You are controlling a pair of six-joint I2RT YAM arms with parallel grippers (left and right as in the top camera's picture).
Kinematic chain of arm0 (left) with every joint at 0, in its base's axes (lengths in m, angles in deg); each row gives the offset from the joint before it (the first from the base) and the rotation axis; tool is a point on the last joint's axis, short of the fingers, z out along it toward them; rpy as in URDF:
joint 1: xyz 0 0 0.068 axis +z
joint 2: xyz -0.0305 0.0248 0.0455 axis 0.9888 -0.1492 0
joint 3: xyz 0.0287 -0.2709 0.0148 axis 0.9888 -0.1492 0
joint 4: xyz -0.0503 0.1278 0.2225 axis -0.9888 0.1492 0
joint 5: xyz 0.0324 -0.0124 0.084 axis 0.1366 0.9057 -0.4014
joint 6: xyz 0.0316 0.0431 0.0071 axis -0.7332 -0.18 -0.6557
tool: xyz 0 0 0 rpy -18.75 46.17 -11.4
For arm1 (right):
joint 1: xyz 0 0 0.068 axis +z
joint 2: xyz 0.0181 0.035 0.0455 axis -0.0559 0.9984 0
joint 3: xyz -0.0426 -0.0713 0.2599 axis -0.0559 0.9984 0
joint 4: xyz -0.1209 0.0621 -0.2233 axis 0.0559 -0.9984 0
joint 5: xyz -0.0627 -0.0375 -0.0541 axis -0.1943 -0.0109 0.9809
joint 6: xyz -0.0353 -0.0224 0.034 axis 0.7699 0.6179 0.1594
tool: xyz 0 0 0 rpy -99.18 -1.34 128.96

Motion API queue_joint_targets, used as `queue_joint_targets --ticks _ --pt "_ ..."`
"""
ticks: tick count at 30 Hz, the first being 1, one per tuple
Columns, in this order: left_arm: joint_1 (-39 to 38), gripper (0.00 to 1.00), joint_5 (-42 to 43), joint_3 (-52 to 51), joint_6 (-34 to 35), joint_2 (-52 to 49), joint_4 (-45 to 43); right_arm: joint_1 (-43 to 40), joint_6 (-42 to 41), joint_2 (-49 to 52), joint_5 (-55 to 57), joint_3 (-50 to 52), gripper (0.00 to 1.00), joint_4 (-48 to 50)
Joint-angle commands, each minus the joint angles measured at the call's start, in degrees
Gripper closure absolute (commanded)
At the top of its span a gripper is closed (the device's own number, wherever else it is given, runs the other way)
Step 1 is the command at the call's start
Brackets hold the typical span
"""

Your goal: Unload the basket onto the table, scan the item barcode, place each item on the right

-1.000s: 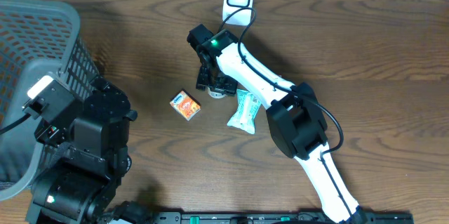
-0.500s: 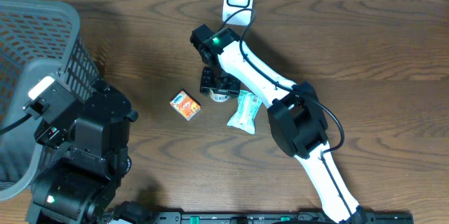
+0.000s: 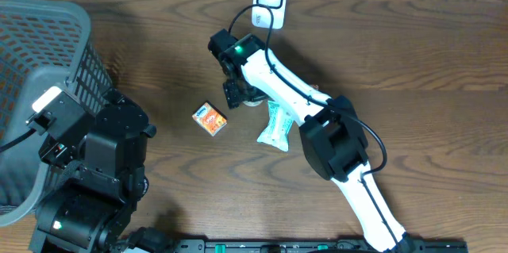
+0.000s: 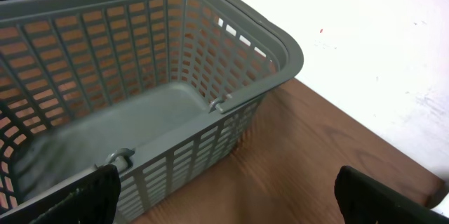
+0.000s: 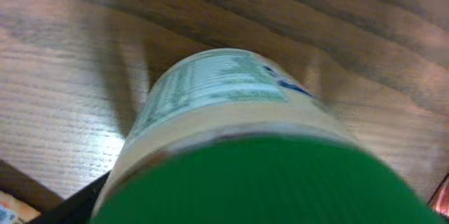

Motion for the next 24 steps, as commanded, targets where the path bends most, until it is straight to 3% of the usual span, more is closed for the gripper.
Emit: queue_joint_targets --ticks 1,13,18,24 --pt "0.31 0.02 -0.5 0.87 0.28 0.02 0.24 1.11 0.44 0.33 0.72 -1.44 0.11 -0.11" --pt "0.31 0.02 -0.5 0.87 0.28 0.02 0.24 -1.07 -0.31 0.31 -2.43 -1.77 0.04 -2.45" --pt "0.31 0.02 -0.5 0.87 0.28 0.02 1.66 -2.82 0.31 0.31 -2.93 -7.78 0.05 -8.17" --pt "0.31 0.02 -0.48 0.87 0.28 0.02 3.02 -3.52 1.22 0.48 -6.49 -9.73 0.03 -8.41"
